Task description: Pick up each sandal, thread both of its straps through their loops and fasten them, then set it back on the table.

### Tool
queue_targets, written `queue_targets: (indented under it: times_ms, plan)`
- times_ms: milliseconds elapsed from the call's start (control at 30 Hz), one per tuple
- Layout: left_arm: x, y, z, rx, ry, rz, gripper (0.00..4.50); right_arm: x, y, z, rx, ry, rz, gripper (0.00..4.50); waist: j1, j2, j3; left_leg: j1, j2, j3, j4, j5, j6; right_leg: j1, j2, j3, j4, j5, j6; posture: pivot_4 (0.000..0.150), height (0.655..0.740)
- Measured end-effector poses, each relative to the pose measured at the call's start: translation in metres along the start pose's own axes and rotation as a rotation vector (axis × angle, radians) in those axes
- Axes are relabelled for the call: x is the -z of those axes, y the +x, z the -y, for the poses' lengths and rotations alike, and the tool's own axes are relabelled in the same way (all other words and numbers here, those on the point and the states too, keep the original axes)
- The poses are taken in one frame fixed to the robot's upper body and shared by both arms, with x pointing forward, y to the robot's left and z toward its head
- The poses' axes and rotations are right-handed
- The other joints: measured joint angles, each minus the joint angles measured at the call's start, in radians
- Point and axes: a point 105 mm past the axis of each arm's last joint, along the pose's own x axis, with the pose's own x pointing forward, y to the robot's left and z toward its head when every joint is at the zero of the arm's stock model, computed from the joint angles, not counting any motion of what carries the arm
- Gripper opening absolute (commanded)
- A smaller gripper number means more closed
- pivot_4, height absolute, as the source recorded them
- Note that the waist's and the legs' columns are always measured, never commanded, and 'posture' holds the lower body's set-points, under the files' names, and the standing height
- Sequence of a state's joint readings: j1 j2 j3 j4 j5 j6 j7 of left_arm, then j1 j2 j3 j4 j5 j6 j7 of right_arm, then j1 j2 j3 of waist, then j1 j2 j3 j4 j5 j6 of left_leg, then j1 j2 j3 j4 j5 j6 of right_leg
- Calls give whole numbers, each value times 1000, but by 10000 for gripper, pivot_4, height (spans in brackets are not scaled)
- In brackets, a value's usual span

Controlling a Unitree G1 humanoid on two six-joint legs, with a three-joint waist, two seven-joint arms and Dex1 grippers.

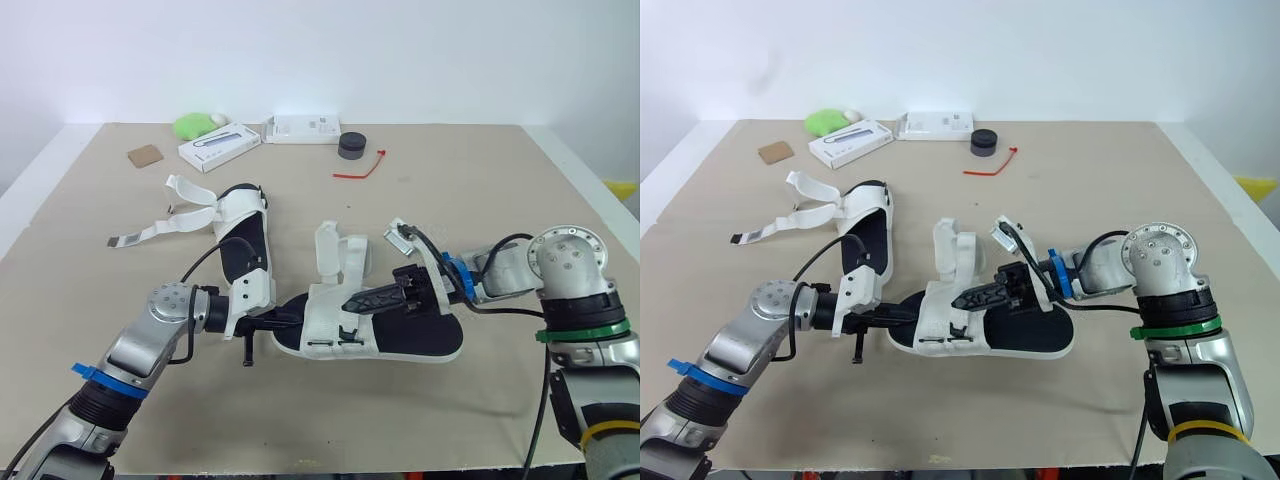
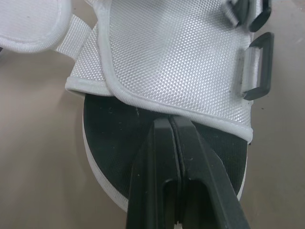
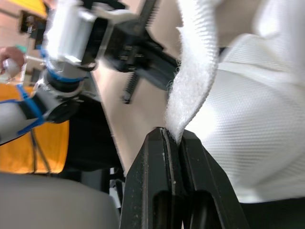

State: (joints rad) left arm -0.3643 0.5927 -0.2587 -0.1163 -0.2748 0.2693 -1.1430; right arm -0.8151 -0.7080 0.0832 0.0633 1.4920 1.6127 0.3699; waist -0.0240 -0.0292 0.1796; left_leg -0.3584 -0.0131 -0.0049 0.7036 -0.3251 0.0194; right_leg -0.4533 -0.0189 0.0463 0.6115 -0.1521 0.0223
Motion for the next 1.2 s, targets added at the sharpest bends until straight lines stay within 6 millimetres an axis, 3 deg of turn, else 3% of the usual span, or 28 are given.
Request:
queue_targets:
  times_ms: [167, 600, 1200]
  plan:
    - [0, 0, 0, 1, 1, -1, 0, -4, -4, -11, -43, -20, 4, 943, 0, 0, 0, 0, 0, 0, 0, 0, 0, 0, 0, 0, 0, 0, 0, 1500, 7400]
    - [0, 0, 1, 2, 3, -1, 0, 2, -5, -1, 2, 20, 10, 943, 0, 0, 0, 0, 0, 0, 0, 0, 0, 0, 0, 0, 0, 0, 0, 1500, 7400]
    - [0, 0, 1, 1, 5, -2, 0, 7, -4, 0, 2, 25, 1, 943, 0, 0, 0, 0, 0, 0, 0, 0, 0, 0, 0, 0, 0, 0, 0, 1500, 7400]
